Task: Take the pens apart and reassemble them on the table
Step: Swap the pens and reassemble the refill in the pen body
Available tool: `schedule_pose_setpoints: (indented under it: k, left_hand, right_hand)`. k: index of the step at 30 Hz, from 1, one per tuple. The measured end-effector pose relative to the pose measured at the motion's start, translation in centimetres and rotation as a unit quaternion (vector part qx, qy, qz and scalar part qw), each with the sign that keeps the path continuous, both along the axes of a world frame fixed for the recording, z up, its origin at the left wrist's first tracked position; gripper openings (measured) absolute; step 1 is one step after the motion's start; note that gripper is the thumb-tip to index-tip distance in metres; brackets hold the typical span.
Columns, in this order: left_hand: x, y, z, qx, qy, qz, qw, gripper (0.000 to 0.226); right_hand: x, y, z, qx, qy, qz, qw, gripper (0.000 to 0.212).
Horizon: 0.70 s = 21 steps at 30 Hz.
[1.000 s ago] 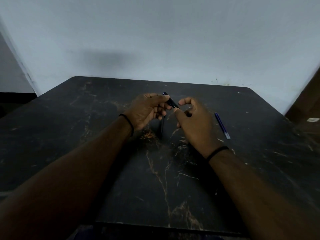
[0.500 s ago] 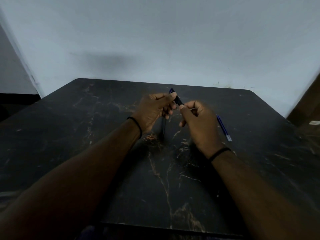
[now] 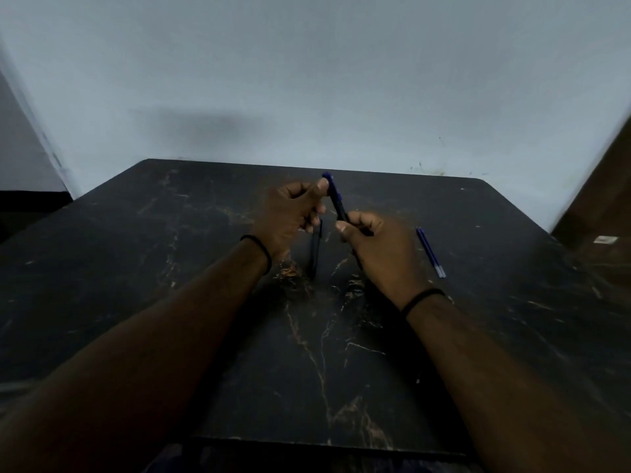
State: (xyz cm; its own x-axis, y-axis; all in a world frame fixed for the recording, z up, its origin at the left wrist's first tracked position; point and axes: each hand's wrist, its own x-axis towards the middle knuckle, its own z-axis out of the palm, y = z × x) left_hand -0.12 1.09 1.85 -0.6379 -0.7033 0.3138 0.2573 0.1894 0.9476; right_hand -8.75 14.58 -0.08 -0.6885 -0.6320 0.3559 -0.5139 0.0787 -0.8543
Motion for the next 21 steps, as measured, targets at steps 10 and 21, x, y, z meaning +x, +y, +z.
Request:
schedule_pose_setpoints:
  k: [10,21]
  left_hand:
    - [0.4,-2.8,-2.2,-0.211,-0.25,0.191,0.925,0.032]
    - [0.0,-2.5,-2.4,-0.247,-0.309,0.192,0.898,0.035]
  right_hand:
    - [0.3,0.0,0.2,0.117,0.048,-0.115,0.985,0.038]
    - [0.7,-1.9,-0.5,0.216,0.125,-0.121,0.961,0.047]
